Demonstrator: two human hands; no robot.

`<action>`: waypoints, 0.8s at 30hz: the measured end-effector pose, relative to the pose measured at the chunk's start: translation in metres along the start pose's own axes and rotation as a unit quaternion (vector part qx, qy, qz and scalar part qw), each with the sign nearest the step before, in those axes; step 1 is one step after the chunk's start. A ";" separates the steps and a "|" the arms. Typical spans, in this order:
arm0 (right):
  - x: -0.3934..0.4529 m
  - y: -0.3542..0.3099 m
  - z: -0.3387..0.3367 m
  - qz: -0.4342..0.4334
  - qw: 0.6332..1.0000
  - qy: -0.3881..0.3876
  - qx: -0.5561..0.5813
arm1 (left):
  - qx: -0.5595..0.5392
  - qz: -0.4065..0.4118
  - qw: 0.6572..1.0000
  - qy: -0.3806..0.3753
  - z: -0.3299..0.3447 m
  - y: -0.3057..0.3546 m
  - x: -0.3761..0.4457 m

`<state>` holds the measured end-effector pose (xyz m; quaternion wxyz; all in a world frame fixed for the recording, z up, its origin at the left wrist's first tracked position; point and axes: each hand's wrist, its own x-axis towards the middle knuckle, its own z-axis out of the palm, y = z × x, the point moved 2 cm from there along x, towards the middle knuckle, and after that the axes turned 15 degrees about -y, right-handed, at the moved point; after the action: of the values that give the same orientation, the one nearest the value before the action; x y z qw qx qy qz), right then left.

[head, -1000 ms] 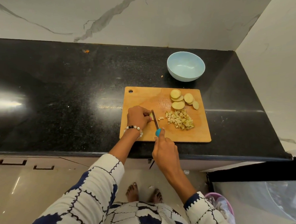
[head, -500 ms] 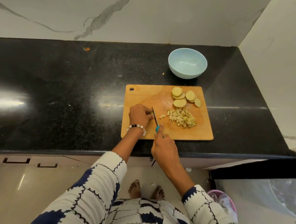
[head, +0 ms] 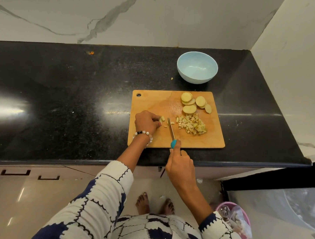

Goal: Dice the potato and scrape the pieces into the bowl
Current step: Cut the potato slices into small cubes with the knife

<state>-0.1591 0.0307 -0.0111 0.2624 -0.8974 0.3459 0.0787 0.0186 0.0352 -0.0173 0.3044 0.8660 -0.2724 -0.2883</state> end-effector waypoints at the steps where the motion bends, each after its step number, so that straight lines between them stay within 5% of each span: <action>1: 0.001 0.000 0.000 0.000 1.000 0.000 0.004 | -0.002 0.003 1.000 -0.005 -0.001 -0.001 0.000; 7: 0.001 -0.015 0.006 -0.043 0.999 -0.030 -0.011 | -0.052 0.000 0.998 0.048 -0.003 -0.008 -0.007; 18: 0.000 0.011 -0.004 0.091 0.996 -0.004 -0.024 | -0.051 0.029 0.996 0.066 0.003 -0.013 -0.013; 24: 0.019 -0.010 -0.005 0.005 1.000 -0.007 -0.028 | -0.056 0.026 0.996 0.062 0.005 -0.014 -0.010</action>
<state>-0.1386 0.0234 -0.0088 0.2394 -0.9020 0.3461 0.0962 0.0122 0.0494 -0.0272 0.3760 0.8563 -0.2592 -0.2412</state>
